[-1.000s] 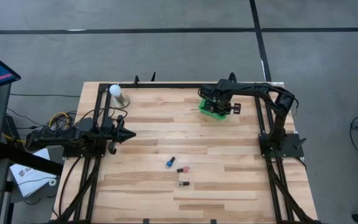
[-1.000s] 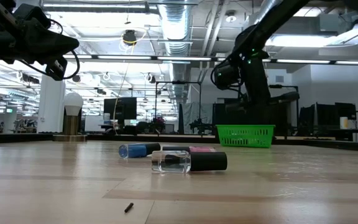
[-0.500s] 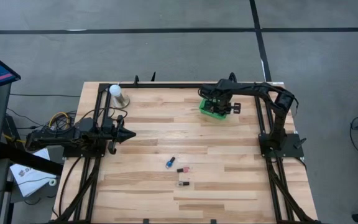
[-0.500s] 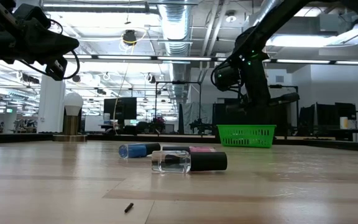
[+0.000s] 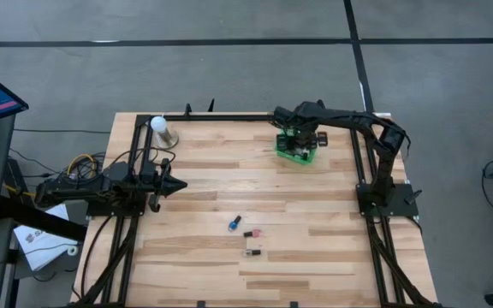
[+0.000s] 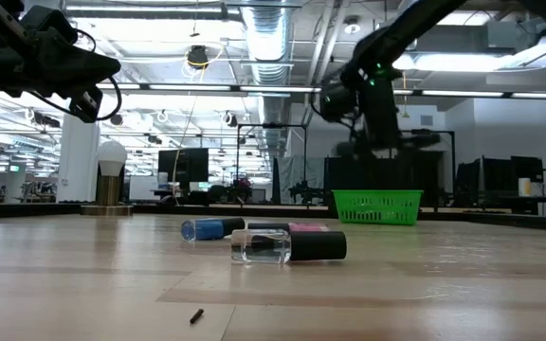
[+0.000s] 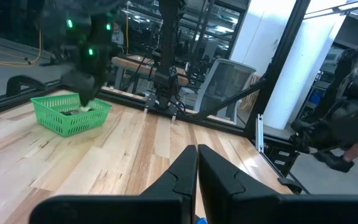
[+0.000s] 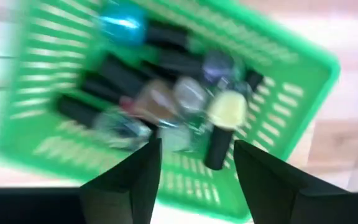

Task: Pick & Place Nail Polish
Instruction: Put the transparent nail polish into the green bin

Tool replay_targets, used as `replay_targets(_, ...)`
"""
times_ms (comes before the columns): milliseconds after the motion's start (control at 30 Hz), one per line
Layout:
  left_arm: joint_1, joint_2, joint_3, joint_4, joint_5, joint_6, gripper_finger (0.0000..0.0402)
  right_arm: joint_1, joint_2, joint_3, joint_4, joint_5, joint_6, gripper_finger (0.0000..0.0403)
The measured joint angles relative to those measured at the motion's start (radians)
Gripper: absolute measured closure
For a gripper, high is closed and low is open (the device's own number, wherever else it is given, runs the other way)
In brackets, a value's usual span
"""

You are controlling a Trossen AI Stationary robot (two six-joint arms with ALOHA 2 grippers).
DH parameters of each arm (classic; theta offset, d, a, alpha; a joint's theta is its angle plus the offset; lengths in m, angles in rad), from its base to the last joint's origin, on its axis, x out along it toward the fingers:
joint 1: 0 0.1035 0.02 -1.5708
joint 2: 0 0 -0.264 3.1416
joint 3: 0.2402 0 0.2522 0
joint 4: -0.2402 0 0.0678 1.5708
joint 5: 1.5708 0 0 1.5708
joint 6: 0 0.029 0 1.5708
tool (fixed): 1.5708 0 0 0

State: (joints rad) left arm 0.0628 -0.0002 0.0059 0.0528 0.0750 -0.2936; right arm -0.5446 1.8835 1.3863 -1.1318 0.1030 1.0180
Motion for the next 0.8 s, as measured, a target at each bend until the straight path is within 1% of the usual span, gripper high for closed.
replay_targets(100, 0.0, 0.0, 0.0, 0.0, 0.0, 0.0, 0.0393, 0.005, 0.0, 0.094, -0.017, 0.001, -0.097, 0.0201)
replay_targets(200, 0.0, 0.0, 0.0, 0.0, 0.0, 0.0, 0.0393, 0.032, 0.0, 0.193, -0.024, 0.003, -0.225, 0.0198)
replay_targets(300, 0.0, 0.0, 0.0, 0.0, 0.0, 0.0, 0.0393, 0.084, 0.0, 0.289, -0.027, -0.001, -0.375, 0.0201)
replay_targets(433, 0.0, 0.0, 0.0, 0.0, 0.0, 0.0, 0.0393, 0.181, 0.0, 0.385, -0.027, 0.0, -0.586, 0.0208)
replay_targets(567, 0.0, 0.0, 0.0, 0.0, 0.0, 0.0, 0.0393, 0.294, -0.001, 0.435, -0.026, -0.021, -0.731, 0.0213)
replay_targets(800, 0.0, 0.0, 0.0, 0.0, 0.0, 0.0, 0.0393, 0.474, -0.001, 0.443, -0.024, -0.116, -0.853, 0.0207)
